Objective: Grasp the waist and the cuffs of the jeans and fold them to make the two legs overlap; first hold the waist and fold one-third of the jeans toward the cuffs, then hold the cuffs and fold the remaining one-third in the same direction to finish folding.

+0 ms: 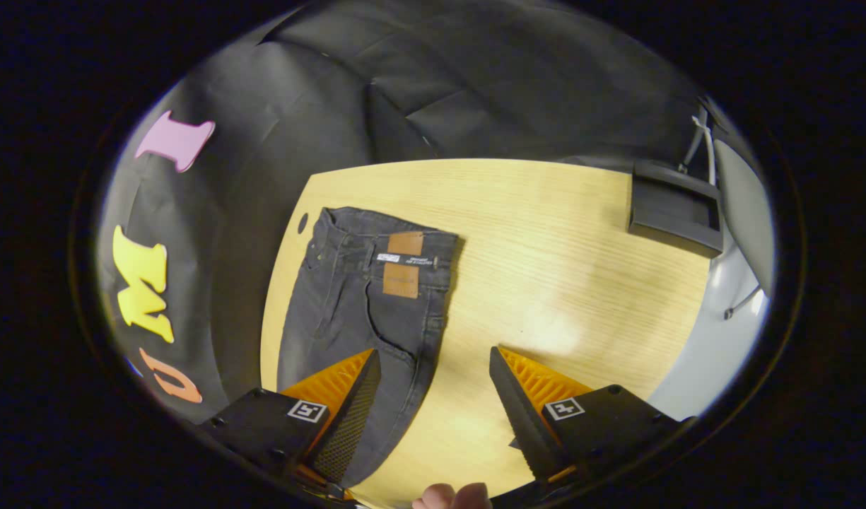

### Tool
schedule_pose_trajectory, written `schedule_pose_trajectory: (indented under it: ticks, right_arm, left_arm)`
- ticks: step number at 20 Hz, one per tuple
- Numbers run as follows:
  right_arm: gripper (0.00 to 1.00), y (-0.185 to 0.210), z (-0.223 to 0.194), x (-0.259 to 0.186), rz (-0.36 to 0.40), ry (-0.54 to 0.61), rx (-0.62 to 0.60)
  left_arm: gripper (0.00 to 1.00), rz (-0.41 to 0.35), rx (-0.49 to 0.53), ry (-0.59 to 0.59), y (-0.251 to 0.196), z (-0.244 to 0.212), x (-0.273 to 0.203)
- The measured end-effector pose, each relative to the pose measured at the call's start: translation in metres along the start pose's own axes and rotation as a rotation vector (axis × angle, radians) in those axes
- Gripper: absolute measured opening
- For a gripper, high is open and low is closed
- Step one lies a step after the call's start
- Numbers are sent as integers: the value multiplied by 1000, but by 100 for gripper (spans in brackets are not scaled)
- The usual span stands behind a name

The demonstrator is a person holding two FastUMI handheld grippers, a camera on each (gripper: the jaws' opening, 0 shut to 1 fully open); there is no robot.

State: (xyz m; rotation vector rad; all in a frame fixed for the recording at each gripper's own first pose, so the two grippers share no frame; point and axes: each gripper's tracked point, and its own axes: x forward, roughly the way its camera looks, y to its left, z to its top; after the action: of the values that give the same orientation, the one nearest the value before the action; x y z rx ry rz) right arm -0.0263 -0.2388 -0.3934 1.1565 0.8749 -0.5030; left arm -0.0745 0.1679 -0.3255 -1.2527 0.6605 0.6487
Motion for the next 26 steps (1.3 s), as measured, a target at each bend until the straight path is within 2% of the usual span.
schedule_pose_trajectory:
  ticks: [1,6,7,8,9,10,12,13,14,15,16,17,18,19,20,22,23,26]
  right_arm:
    - [93,4,6,6,7,-5,22]
    - [95,30,19,27,23,-20,9]
    - [92,35,18,32,12,-21,-5]
    - [95,35,17,35,-2,-22,-24]
    - [92,37,17,38,-17,-24,-43]
    - [92,40,16,40,-39,-28,-60]
    - [92,37,16,42,-105,-32,-70]
    - [86,32,18,44,-148,-38,-72]
    - [79,23,20,41,-202,-35,-80]
    - [61,17,20,43,-236,-39,-73]
    - [44,18,22,41,-234,-35,-46]
    - [27,20,22,41,-224,-26,-23]
    - [27,17,18,43,-213,1,-7]
    - [5,19,20,44,-201,8,16]
    - [9,20,19,42,-192,19,34]
    - [5,24,22,35,-159,32,37]
    - [1,27,21,34,-141,34,32]
    - [0,56,23,7,-52,49,48]
  left_arm:
    - [95,0,-4,4,-1,0,1]
    - [95,1,14,11,-7,-2,7]
    - [95,2,16,11,-9,-3,7]
    - [95,1,15,11,-9,-2,9]
    - [100,0,14,10,-11,-2,9]
    - [95,2,13,8,-10,-2,10]
    - [94,10,17,8,-13,-4,13]
    - [100,13,18,12,-13,-5,15]
    - [88,15,18,23,-13,-8,17]
    - [85,23,17,37,-13,-12,18]
    - [87,29,17,53,-10,-13,20]
    - [69,53,14,70,-6,-16,20]
    - [56,74,7,79,-1,-15,23]
    - [44,87,1,91,2,-17,25]
    - [22,97,-4,106,4,-17,22]
    - [10,98,-15,126,1,-14,18]
    - [7,91,-15,135,-3,-14,15]
    - [4,47,-25,158,-23,-12,0]
